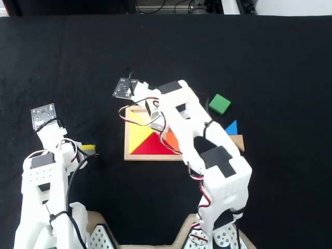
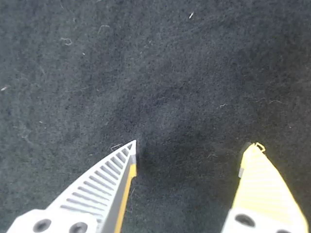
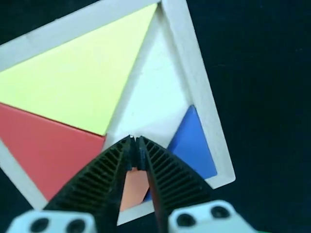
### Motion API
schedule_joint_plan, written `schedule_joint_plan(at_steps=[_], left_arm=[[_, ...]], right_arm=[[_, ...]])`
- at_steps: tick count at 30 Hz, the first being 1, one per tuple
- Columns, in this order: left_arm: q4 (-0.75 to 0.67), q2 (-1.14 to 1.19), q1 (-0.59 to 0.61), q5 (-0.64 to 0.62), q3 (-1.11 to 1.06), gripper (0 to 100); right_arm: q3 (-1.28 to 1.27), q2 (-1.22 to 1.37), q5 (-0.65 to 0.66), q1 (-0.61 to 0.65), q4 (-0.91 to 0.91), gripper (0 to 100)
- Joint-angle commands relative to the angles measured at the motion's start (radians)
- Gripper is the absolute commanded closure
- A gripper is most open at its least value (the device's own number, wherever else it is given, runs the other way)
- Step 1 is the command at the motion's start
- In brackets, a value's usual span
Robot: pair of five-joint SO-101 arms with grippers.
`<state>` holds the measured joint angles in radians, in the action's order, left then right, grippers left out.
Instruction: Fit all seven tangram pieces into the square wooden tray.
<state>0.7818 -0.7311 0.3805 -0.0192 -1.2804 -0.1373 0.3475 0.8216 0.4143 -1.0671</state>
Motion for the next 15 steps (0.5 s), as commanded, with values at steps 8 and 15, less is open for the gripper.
schedule_joint_plan(at_steps=[8,15], left_arm=[[-0.005,-0.008,-0.012,0.014,0.007,67],[-0.005,-0.008,-0.012,0.014,0.005,67]], right_arm=[[0.010,-0.042,-0.006,0.035,0.038,98.8],[0.015,-0.041,-0.003,-0.041,0.075,98.8]])
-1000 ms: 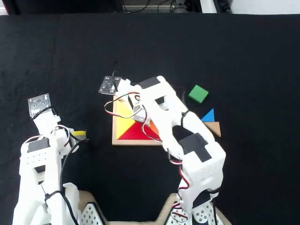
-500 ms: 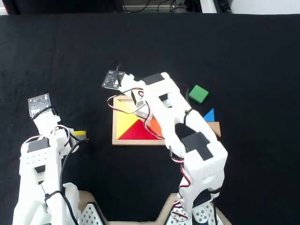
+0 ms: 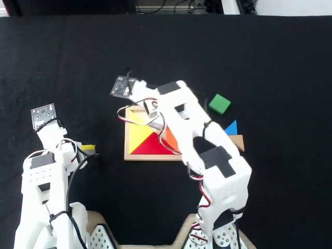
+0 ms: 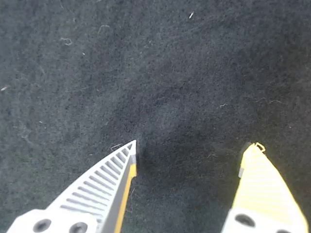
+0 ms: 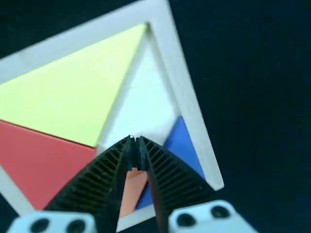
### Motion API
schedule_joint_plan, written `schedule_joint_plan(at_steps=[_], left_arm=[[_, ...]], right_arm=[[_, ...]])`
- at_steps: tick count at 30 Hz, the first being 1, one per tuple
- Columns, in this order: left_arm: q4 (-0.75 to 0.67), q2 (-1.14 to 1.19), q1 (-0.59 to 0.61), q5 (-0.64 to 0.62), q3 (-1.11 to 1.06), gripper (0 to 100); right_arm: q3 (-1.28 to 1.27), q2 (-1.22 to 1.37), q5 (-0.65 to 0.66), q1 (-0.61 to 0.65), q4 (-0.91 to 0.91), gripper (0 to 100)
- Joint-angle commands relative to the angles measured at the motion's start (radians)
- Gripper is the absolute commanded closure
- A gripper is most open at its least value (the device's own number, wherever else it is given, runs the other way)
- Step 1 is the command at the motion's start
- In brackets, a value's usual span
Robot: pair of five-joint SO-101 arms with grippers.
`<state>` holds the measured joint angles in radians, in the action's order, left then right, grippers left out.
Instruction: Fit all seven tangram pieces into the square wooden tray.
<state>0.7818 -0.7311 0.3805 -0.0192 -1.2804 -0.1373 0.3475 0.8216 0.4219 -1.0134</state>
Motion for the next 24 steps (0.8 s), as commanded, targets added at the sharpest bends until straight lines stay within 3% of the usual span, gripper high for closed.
schedule_joint_plan(at_steps=[1,24], left_arm=[[-0.005,-0.008,-0.012,0.014,0.005,67],[-0.005,-0.008,-0.012,0.014,0.007,67]], right_arm=[[0.013,-0.041,-0.003,-0.055,0.020,98.8],[-0.076,-0.150,-0.008,-0.074,0.003,98.8]])
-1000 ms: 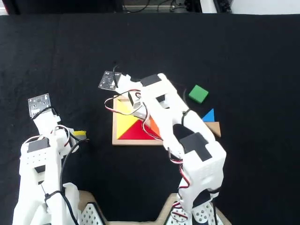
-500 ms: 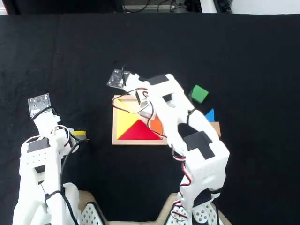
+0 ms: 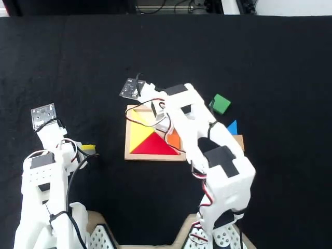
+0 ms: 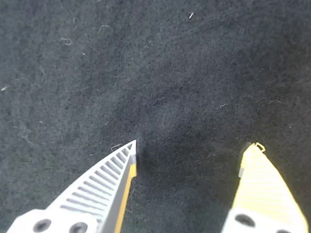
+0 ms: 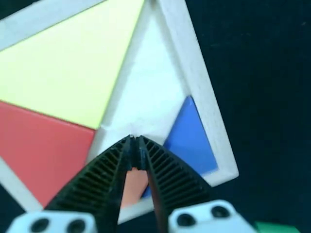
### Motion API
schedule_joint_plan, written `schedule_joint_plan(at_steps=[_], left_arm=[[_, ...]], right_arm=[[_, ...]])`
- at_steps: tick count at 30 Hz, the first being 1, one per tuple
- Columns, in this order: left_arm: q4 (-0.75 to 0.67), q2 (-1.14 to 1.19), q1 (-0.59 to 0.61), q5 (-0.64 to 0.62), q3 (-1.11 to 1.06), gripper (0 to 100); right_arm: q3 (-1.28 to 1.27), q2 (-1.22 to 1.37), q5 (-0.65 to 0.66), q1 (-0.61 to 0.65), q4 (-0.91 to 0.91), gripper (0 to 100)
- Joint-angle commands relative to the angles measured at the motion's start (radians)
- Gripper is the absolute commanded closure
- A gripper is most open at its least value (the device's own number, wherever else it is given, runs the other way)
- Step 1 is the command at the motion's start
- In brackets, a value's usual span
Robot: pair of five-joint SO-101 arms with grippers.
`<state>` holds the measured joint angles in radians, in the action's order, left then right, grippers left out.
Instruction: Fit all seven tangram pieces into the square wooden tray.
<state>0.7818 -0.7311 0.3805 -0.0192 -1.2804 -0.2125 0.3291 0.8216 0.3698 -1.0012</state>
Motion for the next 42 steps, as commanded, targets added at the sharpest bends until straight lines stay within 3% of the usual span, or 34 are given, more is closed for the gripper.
schedule_joint_plan(at_steps=[1,9,19,42], left_arm=[[-0.005,-0.008,-0.012,0.014,0.008,67],[-0.005,-0.008,-0.012,0.014,0.008,67],[-0.005,-0.008,-0.012,0.014,0.005,67],[-0.005,-0.008,-0.012,0.014,0.007,67]], right_arm=[[0.002,-0.165,-0.008,-0.021,-0.023,98.8],[-0.070,-0.263,-0.008,-0.009,-0.020,98.8],[-0.269,-0.249,-0.008,0.000,0.147,98.8],[-0.243,-0.220,-0.009,0.066,0.172,98.8]])
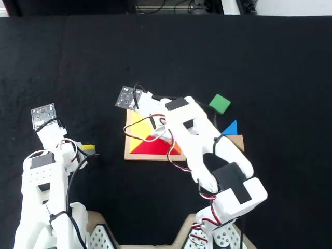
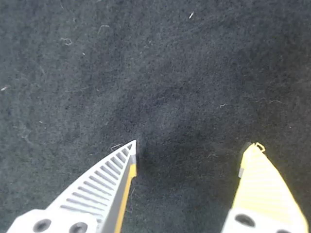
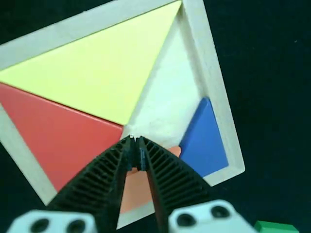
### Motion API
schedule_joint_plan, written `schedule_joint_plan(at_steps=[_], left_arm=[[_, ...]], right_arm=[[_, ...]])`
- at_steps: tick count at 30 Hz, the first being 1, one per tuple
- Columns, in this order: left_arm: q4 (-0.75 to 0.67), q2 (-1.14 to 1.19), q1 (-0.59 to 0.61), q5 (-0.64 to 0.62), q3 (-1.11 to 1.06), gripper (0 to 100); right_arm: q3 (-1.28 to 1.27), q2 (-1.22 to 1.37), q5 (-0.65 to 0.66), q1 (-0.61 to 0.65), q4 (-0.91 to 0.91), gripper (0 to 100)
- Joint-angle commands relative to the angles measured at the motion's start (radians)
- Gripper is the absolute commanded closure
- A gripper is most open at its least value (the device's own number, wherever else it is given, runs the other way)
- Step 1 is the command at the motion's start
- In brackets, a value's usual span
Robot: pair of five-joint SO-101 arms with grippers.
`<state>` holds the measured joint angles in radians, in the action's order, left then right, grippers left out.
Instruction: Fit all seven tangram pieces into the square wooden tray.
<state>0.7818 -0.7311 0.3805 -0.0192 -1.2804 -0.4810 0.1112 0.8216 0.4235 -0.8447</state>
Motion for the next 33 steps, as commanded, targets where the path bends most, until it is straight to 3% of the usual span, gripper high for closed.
schedule_joint_plan(at_steps=[1,11,17,25,33], left_arm=[[-0.005,-0.008,-0.012,0.014,0.007,67],[-0.005,-0.008,-0.012,0.014,0.007,67],[-0.005,-0.008,-0.012,0.014,0.007,67],[-0.005,-0.008,-0.012,0.014,0.005,67],[-0.005,-0.008,-0.012,0.014,0.005,67]], right_arm=[[0.024,-0.002,-0.009,0.009,0.015,98.8],[0.035,-0.054,-0.009,-0.080,-0.017,98.8],[0.039,-0.194,-0.008,-0.227,-0.032,98.8],[-0.001,-0.044,-0.005,-0.318,0.107,98.8],[0.211,0.188,-0.003,-0.322,0.055,98.8]])
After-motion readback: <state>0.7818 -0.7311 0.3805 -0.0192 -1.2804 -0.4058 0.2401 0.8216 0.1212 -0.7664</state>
